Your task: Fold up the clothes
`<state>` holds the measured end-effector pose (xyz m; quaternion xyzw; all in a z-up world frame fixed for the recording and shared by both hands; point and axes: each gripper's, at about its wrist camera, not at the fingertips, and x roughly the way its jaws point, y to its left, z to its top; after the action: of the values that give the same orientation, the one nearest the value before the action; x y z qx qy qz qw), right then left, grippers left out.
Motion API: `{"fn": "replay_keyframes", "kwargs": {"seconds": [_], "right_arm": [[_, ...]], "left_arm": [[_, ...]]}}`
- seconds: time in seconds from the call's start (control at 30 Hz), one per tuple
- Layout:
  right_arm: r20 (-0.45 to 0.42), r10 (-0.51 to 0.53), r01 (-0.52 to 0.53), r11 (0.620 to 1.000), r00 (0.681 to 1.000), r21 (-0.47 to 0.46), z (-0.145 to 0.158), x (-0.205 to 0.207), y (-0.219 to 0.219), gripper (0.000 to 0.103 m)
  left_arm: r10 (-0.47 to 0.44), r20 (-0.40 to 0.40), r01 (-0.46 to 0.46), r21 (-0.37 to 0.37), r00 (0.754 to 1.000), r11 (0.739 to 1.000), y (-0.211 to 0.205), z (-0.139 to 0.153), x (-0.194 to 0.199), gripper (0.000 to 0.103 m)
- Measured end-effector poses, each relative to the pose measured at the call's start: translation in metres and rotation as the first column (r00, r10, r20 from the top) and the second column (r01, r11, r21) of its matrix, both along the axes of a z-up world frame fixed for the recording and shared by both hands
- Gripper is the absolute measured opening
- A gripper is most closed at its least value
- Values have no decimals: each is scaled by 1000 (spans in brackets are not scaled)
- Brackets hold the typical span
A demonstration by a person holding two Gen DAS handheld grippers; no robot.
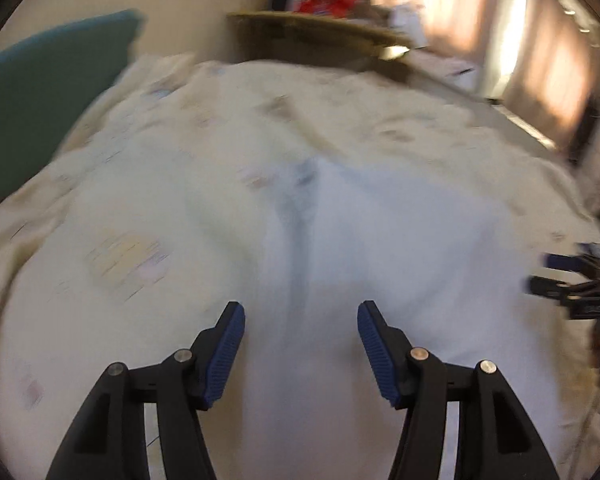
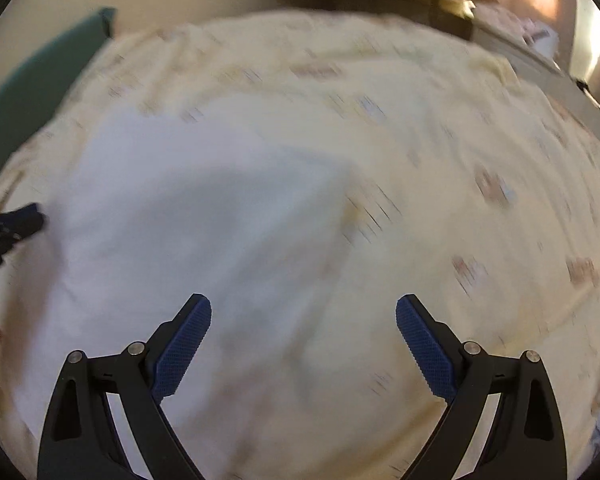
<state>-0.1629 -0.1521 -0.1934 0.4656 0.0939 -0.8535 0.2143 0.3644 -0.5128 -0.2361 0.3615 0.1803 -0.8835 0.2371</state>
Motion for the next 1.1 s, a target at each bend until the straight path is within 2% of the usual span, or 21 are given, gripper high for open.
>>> {"fn": "replay_keyframes", "kwargs": {"seconds": [0.07, 0.17, 0.23, 0.33, 0.5, 0.57, 0.67, 0.7, 0.73, 0.8, 0.87, 1.0, 1.1], "right_arm": [[3, 11, -11, 1000, 1000, -10, 0, -13, -21, 96], [2, 9, -9, 996, 1000, 88, -11, -29, -40, 96], [14, 26, -28, 984, 1000, 177, -24, -38, -37, 96], [25, 45, -49, 978, 999, 201, -25, -45, -16, 101], [14, -9, 5, 973, 1000, 229, -25, -64, 27, 101], [17, -27, 22, 974, 999, 225, -23, -70, 42, 101], [-6, -37, 37, 990, 999, 135, -5, -70, 53, 101], [-23, -30, 32, 994, 999, 101, 2, -68, 53, 101], [-38, -20, 23, 997, 999, 75, 8, -67, 51, 101], [-51, 8, -5, 998, 999, 60, 13, -68, 42, 102], [-20, 27, -25, 996, 999, 90, 5, -73, 30, 102], [37, 48, -55, 972, 998, 230, -20, -83, 16, 102], [24, 30, -36, 942, 999, 333, -22, -94, 27, 102]], "left_arm": [[-70, 22, 71, -61, 997, 996, -1, 6, -30, 59], [-126, 122, 140, -107, 984, 984, -13, -3, -77, 59], [-137, 222, 168, -128, 965, 977, -24, -18, -97, 59], [-132, 261, 179, -163, 956, 970, -45, -26, -104, 62], [-104, 250, 149, -167, 963, 975, -76, -20, -92, 68], [-103, 247, 154, -200, 963, 967, -80, -13, -90, 68], [-149, 93, 159, -119, 984, 980, -84, 6, -76, 68], [-186, 27, 187, -70, 982, 980, -84, 11, -72, 68], [-206, 3, 206, -77, 979, 976, -82, 16, -71, 68], [-213, 43, 217, -114, 976, 969, -79, 17, -79, 68], [-209, 103, 221, -132, 973, 966, -80, 12, -90, 68], [-154, 258, 193, -133, 954, 972, -91, -17, -106, 68], [-91, 233, 119, -110, 968, 987, -109, -21, -97, 68]]}}
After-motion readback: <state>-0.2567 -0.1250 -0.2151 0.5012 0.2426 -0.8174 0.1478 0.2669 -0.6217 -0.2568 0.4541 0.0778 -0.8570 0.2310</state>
